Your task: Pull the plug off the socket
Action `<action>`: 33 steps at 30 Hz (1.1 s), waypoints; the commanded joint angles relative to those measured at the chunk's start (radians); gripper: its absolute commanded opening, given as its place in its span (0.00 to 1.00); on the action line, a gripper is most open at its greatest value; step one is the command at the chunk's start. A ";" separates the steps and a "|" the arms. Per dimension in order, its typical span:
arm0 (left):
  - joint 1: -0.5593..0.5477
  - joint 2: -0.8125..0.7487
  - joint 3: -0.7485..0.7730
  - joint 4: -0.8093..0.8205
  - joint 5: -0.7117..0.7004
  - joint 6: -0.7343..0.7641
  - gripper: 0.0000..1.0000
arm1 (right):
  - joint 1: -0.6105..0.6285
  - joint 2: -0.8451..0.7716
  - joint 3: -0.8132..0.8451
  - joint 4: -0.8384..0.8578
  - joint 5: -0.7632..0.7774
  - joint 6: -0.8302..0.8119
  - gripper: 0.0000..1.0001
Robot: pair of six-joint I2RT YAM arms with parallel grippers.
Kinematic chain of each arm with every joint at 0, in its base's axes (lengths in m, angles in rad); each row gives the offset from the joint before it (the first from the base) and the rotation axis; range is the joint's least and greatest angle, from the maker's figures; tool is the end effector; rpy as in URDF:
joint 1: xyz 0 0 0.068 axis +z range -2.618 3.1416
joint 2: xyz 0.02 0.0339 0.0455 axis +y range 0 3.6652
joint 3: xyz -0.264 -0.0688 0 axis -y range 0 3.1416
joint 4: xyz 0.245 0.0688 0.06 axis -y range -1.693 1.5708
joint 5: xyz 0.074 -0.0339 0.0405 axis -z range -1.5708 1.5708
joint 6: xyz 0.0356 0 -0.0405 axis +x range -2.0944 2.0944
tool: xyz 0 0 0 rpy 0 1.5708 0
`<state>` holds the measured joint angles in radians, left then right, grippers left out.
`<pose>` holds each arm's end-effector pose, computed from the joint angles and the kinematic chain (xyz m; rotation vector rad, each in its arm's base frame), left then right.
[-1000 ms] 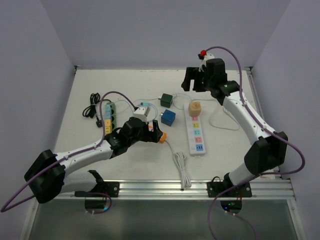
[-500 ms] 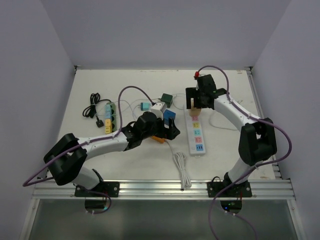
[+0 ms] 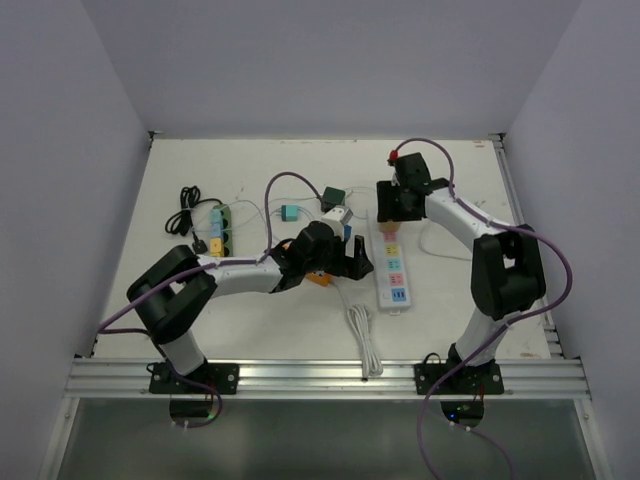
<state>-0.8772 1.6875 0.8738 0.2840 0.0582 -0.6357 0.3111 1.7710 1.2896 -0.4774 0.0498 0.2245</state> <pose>0.2267 -0.2760 0.1835 0.3086 2.2316 -0.9340 0.3627 0.1147 0.2223 -0.0898 2.5330 0.1510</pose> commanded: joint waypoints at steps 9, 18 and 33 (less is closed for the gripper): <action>-0.008 0.139 0.169 0.086 0.058 -0.024 1.00 | -0.121 -0.243 -0.189 0.126 -0.164 0.073 0.20; -0.012 0.284 0.289 0.129 0.146 -0.104 1.00 | -0.205 -0.404 -0.308 0.201 -0.255 0.136 0.15; -0.031 0.354 0.260 0.274 0.229 -0.202 0.86 | -0.303 -0.478 -0.403 0.347 -0.407 0.277 0.12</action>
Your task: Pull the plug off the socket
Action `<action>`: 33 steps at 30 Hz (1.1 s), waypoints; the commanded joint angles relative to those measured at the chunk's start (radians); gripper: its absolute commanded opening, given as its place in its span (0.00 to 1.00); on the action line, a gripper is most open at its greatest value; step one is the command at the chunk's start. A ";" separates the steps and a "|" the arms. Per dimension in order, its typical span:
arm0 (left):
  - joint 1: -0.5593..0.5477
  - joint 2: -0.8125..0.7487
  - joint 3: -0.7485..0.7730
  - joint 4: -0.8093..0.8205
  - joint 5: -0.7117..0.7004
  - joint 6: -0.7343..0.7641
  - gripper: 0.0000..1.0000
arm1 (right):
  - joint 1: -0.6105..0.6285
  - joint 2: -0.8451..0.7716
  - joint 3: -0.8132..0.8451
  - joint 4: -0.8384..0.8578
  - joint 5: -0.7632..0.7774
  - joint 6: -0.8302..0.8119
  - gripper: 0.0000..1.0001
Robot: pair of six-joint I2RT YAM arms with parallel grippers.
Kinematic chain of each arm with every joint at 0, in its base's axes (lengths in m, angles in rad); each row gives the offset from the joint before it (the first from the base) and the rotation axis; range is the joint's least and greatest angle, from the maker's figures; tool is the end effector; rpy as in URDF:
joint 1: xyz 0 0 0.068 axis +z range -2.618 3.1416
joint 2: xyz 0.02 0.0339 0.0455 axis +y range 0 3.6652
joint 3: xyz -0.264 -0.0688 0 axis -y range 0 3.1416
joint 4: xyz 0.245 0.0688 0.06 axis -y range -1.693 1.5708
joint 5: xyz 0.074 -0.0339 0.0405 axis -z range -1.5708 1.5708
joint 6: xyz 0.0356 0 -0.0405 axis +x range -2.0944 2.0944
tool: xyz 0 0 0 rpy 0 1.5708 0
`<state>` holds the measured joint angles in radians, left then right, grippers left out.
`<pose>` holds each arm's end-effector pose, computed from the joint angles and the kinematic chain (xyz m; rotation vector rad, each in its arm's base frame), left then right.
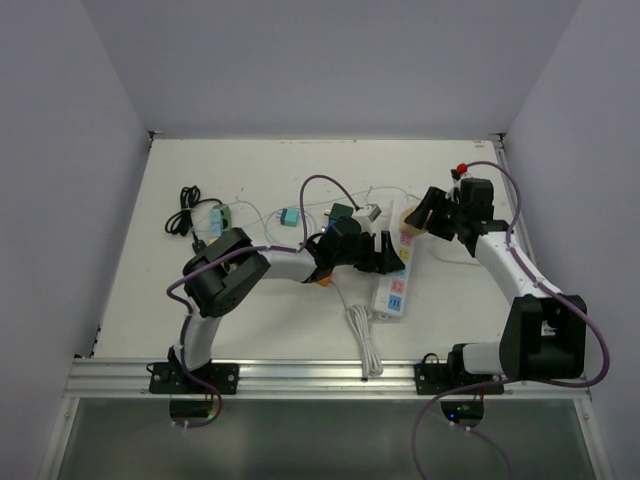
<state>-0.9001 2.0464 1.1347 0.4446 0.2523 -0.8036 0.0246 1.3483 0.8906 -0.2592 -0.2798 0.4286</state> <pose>0.2635 -0.3465 0.1424 0.2885 2.2748 -1.2500 0.2893 0.0170 0.2455 0.3187 2.2941 0.5534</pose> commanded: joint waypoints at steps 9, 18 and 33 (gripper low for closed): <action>-0.010 0.001 0.000 0.123 0.038 -0.048 0.53 | -0.020 -0.074 -0.016 0.152 -0.071 0.064 0.11; -0.010 0.038 0.054 0.070 0.012 -0.060 0.05 | -0.020 -0.109 0.057 0.074 -0.013 -0.014 0.10; -0.010 0.090 0.157 -0.127 -0.061 -0.092 0.00 | 0.046 -0.179 0.077 0.006 0.105 -0.138 0.08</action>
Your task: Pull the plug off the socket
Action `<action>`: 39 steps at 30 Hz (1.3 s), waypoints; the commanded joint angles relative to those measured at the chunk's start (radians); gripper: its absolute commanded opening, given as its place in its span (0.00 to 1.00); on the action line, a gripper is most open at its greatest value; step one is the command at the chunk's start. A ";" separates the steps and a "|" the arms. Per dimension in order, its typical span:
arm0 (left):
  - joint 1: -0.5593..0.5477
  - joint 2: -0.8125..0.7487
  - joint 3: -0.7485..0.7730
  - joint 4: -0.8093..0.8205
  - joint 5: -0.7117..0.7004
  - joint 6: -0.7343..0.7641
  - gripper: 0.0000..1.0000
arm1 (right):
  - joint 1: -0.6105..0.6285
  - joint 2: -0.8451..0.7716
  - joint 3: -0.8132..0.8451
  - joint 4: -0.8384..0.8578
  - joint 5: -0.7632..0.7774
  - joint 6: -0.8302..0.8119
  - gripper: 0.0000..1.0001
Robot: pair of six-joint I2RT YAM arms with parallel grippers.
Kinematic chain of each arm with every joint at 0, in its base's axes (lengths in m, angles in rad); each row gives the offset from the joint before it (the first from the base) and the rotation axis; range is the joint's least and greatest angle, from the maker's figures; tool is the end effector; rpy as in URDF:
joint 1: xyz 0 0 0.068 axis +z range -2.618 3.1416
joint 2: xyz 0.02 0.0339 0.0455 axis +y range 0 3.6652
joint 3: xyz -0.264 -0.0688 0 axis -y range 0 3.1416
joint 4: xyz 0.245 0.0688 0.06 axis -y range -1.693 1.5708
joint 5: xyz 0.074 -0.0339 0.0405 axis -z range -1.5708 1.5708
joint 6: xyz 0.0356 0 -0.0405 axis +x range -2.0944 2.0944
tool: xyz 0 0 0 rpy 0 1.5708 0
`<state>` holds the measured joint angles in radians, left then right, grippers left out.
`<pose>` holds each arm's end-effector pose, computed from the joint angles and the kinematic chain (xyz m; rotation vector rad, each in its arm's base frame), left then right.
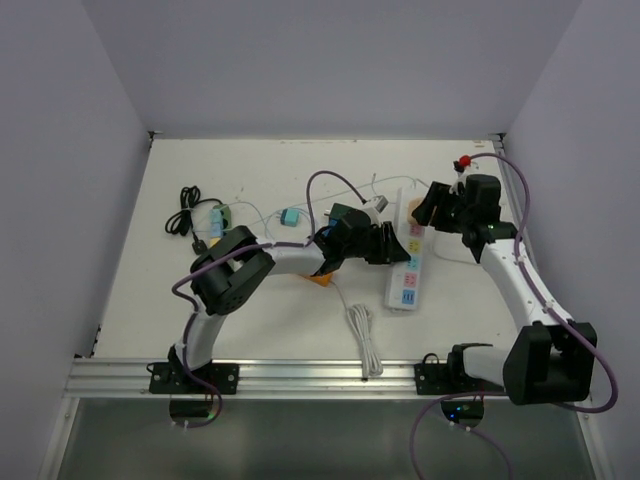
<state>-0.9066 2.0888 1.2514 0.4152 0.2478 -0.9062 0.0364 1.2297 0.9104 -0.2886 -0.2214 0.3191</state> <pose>0.2756 -0.3662 0.1566 0.1832 2.2675 -1.3292 0.2719 0.0177 0.2803 0.1828 2.1883 0.4424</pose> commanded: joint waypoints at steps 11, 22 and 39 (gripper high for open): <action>0.029 0.050 -0.072 0.109 0.045 -0.111 0.00 | 0.050 -0.108 -0.034 0.139 0.050 0.011 0.10; 0.075 0.019 -0.155 0.178 0.080 -0.128 0.00 | -0.087 -0.078 -0.067 0.223 -0.143 0.109 0.10; 0.058 0.040 -0.043 -0.033 -0.047 -0.037 0.00 | 0.016 -0.064 -0.013 0.111 0.071 -0.003 0.07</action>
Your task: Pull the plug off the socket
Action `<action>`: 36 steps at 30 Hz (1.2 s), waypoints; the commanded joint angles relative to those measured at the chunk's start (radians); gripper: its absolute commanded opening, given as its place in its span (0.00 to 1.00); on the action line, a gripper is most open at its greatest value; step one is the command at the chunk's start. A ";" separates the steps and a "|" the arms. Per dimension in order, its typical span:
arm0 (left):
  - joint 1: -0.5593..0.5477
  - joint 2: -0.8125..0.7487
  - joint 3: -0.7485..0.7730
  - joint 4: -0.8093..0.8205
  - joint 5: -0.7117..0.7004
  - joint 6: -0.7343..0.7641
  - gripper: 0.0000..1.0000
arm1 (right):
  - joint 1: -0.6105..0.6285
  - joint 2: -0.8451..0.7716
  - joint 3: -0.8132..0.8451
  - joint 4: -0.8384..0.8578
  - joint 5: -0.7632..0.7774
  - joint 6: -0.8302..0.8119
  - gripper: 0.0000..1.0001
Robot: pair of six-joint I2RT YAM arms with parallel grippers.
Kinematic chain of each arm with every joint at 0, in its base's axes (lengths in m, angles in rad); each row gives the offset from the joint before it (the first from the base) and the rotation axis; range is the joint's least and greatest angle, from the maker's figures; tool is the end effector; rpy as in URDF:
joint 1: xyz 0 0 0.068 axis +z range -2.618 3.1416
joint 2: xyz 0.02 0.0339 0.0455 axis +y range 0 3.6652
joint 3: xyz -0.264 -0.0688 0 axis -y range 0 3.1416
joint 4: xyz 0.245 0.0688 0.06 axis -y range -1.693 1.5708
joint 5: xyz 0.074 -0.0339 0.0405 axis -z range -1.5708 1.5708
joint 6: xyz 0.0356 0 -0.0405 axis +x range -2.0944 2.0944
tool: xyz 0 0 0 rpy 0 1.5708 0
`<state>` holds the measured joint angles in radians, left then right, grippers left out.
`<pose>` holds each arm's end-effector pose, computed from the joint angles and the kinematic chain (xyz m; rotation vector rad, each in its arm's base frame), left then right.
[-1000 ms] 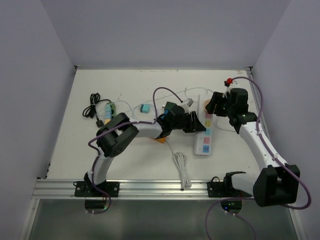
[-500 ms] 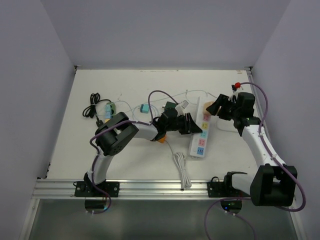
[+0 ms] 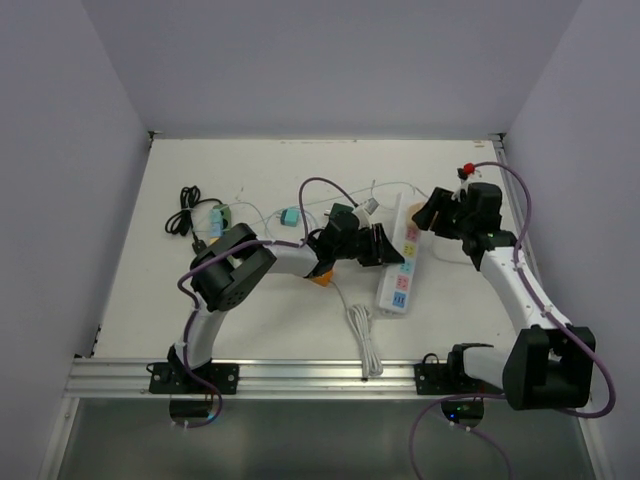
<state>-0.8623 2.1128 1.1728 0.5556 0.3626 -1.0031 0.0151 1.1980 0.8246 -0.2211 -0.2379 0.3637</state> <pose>0.2823 -0.3489 0.1370 0.1202 2.2849 -1.4776 0.2637 0.0124 0.2650 0.2419 2.1715 0.4739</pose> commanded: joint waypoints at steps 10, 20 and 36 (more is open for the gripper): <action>0.006 0.076 0.114 -0.178 -0.143 0.054 0.00 | 0.114 -0.023 0.120 -0.024 0.230 -0.040 0.07; 0.006 0.067 0.071 -0.128 -0.137 0.040 0.00 | -0.044 -0.051 0.075 0.011 0.120 0.052 0.08; 0.005 0.145 0.155 -0.109 -0.140 0.040 0.28 | -0.081 -0.052 0.076 0.055 -0.004 0.087 0.09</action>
<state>-0.8532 2.1998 1.2762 0.4717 0.2932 -1.0687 -0.0658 1.1786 0.8749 -0.2153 -0.2062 0.4194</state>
